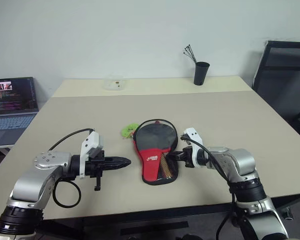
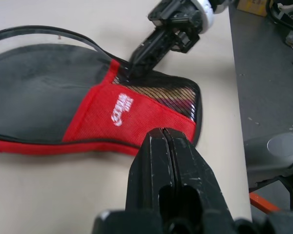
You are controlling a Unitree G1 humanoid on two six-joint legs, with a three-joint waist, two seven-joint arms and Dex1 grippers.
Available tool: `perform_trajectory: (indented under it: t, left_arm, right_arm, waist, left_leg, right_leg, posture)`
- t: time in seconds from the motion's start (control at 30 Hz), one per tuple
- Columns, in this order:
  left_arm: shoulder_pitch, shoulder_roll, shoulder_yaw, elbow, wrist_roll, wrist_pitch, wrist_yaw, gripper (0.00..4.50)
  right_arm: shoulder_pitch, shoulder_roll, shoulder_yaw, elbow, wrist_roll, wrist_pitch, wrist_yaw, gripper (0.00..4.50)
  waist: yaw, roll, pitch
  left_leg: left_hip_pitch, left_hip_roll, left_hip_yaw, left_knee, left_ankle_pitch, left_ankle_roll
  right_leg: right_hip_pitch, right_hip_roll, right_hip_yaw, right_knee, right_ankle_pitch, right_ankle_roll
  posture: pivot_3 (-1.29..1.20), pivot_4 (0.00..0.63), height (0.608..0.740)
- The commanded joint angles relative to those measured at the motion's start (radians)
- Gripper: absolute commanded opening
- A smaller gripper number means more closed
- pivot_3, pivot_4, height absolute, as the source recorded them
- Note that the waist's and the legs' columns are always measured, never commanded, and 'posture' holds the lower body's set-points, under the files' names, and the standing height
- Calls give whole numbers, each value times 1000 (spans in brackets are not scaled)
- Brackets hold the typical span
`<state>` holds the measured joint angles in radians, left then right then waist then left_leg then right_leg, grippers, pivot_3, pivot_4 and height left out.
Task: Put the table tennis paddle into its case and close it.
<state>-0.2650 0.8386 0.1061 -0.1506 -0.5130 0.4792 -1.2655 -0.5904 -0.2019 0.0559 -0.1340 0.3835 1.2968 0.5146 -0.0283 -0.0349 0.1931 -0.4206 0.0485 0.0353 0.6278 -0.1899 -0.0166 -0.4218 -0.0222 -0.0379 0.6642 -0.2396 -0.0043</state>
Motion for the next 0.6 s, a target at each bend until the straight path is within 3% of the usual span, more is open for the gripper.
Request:
perform_trajectory:
  t: [0.03, 0.3, 0.6]
  left_arm:
    - [3, 19, 33, -37, -26, 5, 9, 0]
    - [-10, 19, 17, -35, -24, 14, 9, 0]
    - [-27, 12, -2, -37, -23, 22, 11, 0]
  right_arm:
    - [56, 20, -49, -147, 50, 97, -46, 29]
    - [184, 87, -126, -364, 88, 288, -130, 29]
    - [239, 96, -128, -418, 101, 318, -158, 29]
  waist:
    - [1, 0, 0]
    - [2, 0, 0]
    - [1, 0, 0]
  left_leg:
    - [0, 0, 0, 0, 0, 0]
    - [0, 0, 0, 0, 0, 0]
    - [-1, 0, -1, -1, -1, -1]
  right_leg:
    - [0, 0, 0, 0, 0, 0]
    - [0, 0, 0, -1, 0, 0]
    - [0, 0, -1, -2, 0, 0]
  posture:
    - [0, 150, 740]
    - [0, 150, 740]
    - [0, 150, 740]
